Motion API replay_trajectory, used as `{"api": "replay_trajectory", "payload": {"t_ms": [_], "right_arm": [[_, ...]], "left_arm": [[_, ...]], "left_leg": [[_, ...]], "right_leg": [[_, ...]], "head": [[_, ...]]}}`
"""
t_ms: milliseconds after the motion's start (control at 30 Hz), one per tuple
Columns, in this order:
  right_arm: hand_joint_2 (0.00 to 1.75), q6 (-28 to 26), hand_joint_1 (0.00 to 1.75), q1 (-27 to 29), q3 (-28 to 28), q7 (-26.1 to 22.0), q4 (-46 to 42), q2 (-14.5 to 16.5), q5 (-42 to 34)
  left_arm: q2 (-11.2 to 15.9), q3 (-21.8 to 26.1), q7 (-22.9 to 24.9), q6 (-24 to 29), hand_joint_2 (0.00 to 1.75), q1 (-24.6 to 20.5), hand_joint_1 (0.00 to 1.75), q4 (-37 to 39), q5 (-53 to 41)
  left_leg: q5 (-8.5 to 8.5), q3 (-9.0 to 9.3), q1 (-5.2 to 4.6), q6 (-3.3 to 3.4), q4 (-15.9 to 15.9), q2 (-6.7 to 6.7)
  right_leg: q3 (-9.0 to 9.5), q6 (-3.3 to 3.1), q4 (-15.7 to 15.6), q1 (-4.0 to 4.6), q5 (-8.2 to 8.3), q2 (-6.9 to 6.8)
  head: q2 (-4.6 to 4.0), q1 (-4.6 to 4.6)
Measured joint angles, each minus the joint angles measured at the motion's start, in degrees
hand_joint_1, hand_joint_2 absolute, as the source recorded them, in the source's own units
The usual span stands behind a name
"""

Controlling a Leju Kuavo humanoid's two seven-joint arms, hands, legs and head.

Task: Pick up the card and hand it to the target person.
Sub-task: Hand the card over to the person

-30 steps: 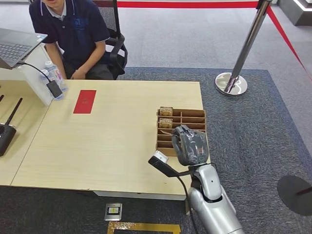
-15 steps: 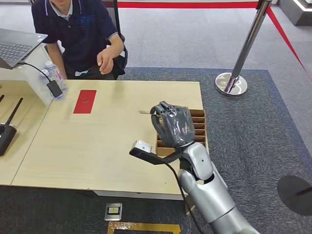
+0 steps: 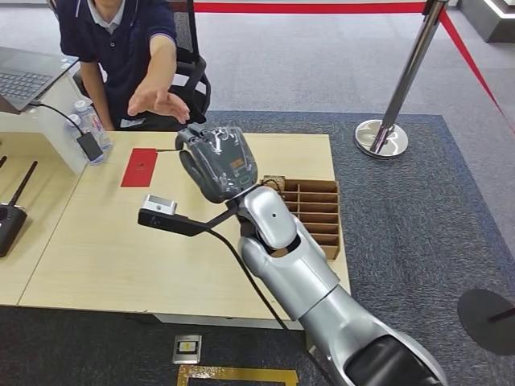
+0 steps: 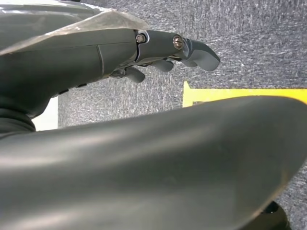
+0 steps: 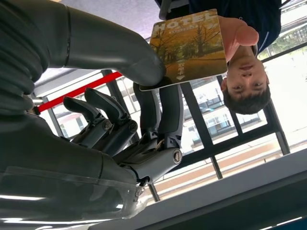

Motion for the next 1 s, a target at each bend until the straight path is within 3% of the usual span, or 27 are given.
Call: {"api": "replay_trajectory", "payload": {"t_ms": [300, 933, 1000], "right_arm": [[1.75, 0.1, 1.75, -1.8, 1.5, 0.4, 4.6, 2.0, -1.2], [1.75, -1.8, 1.75, -3.7, 1.9, 0.7, 10.1, 2.3, -2.0], [1.75, -1.8, 1.11, -3.7, 1.9, 0.7, 10.3, 2.3, -2.0]], "left_arm": [[-0.2, 0.0, -0.3, 0.1, 0.0, 0.0, 0.0, 0.0, 0.0], [-0.4, 0.0, -0.1, 0.1, 0.0, -1.1, 0.0, 0.1, -0.6], [-0.4, 0.0, -0.1, 0.1, 0.0, -1.1, 0.0, 0.1, -0.7]], "left_leg": [[0.0, 0.0, 0.0, 0.0, 0.0, -0.01], [0.01, 0.01, 0.0, -0.02, 0.0, -0.01], [0.01, 0.0, 0.0, -0.02, 0.0, -0.01]], "right_leg": [[-0.01, 0.0, 0.0, 0.0, 0.0, 0.0], [-0.02, -0.01, 0.0, 0.0, 0.0, 0.0], [-0.02, -0.01, 0.0, 0.0, 0.0, 0.0]], "head": [[0.0, 0.01], [0.0, 0.0], [0.0, 0.0]]}}
